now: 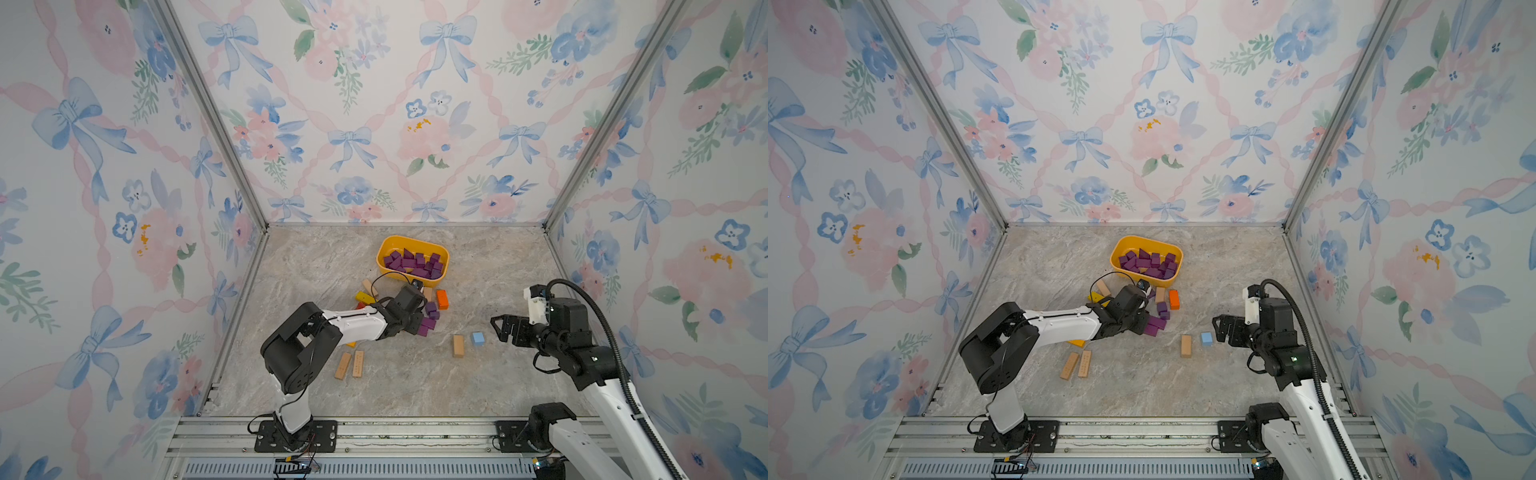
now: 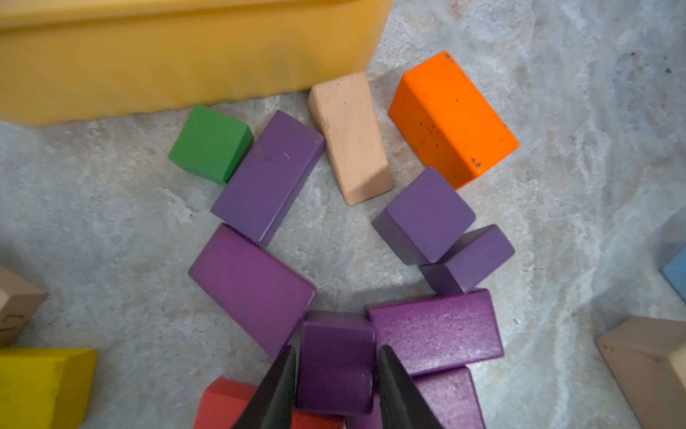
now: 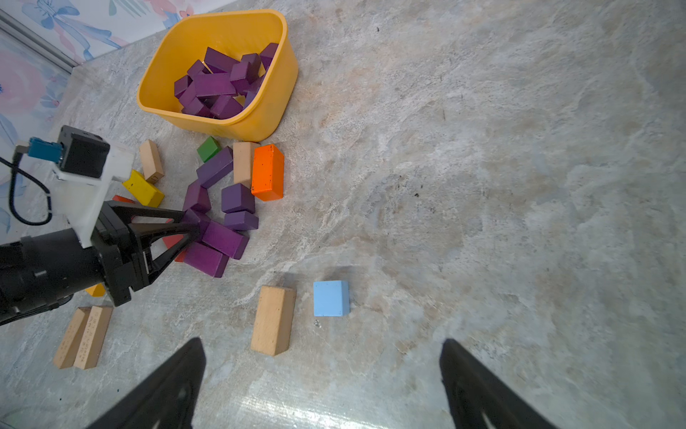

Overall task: Pick purple bricks into the storage bin
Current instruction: Pick up the building block from the center of the board.

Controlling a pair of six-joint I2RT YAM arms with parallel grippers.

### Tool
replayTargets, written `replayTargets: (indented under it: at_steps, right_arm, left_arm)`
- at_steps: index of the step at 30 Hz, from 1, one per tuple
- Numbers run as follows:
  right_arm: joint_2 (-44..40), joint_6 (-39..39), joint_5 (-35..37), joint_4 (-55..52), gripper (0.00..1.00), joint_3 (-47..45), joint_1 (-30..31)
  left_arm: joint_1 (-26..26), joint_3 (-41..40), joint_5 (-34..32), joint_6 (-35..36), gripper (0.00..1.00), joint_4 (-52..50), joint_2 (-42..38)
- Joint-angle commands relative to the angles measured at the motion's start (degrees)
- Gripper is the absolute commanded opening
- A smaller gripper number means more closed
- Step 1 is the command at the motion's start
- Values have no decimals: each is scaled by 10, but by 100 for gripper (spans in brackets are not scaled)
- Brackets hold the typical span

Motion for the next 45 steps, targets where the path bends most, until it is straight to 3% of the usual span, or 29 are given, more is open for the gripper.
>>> replayTargets:
  at_steps: [1, 16, 45]
  right_arm:
    - [8, 8, -6, -8, 97, -7, -7]
    - [10, 11, -6, -16, 97, -5, -18]
    - [44, 36, -24, -4, 97, 8, -43]
  left_arm:
    - [-3, 15, -9, 11, 39, -11, 11]
    - [-2, 25, -3, 13, 30, -10, 11]
    - [14, 91, 3, 33, 28, -10, -28]
